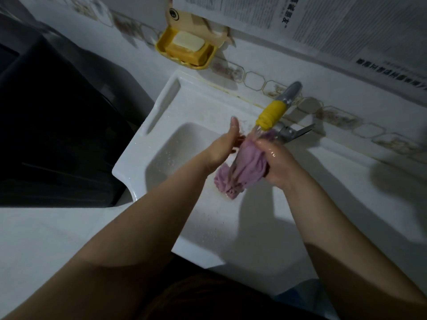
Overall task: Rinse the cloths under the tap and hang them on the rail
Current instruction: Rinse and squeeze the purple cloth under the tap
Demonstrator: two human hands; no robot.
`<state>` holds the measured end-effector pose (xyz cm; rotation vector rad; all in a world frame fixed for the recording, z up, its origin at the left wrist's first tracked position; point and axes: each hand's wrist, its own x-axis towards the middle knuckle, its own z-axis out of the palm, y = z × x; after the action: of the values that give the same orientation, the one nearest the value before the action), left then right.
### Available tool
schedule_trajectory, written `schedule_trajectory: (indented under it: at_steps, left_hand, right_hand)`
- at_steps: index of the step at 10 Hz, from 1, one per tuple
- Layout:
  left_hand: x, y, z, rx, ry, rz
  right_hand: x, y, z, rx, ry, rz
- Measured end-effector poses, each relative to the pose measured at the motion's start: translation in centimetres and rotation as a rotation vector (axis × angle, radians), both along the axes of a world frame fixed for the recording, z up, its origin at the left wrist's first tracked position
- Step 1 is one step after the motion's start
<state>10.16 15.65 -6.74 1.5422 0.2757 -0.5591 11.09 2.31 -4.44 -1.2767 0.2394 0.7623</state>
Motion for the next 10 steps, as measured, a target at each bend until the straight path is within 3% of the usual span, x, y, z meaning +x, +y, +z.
schedule_trajectory:
  at_steps: [1, 2, 3, 4, 5, 7, 8, 9, 10]
  left_hand:
    - [-2.5, 0.4, -3.3, -0.080, 0.045, 0.075]
    - [-3.0, 0.1, -3.3, -0.192, 0.062, 0.369]
    - [-1.9, -0.9, -1.9, -0.205, 0.192, 0.640]
    - [-1.8, -2.7, -0.3, -0.180, 0.238, 0.674]
    - [-2.1, -4.4, 1.3, -0.281, 0.337, 0.615]
    - [-1.0, -2.7, 0.6, -0.216, 0.220, 0.606]
    - [-1.1, -3.5, 0.5, -0.285, 0.332, 0.571]
    - [-1.2, -2.4, 0.1, -0.192, 0.286, 0.389]
    - [-0.8, 1.0, 0.1, -0.175, 0.181, 0.256]
  right_hand:
    - [1.0, -0.7, 1.3, 0.302, 0.121, -0.235]
    - [1.1, -0.6, 2.2, 0.297, 0.089, -0.366]
    - [-1.0, 1.5, 2.2, -0.400, -0.131, -0.225]
    - [-2.8, 4.1, 1.3, -0.734, -0.361, -0.052]
    - [-0.9, 4.0, 1.0, -0.867, -0.415, -0.133]
    - [-3.5, 5.4, 1.5, -0.778, -0.484, -0.103]
    - [-1.0, 4.0, 0.3, -0.879, -0.509, -0.130]
    - [1.5, 1.7, -0.4, -0.863, -0.350, 0.063]
    - [1.7, -0.5, -0.6, -0.813, -0.341, 0.403]
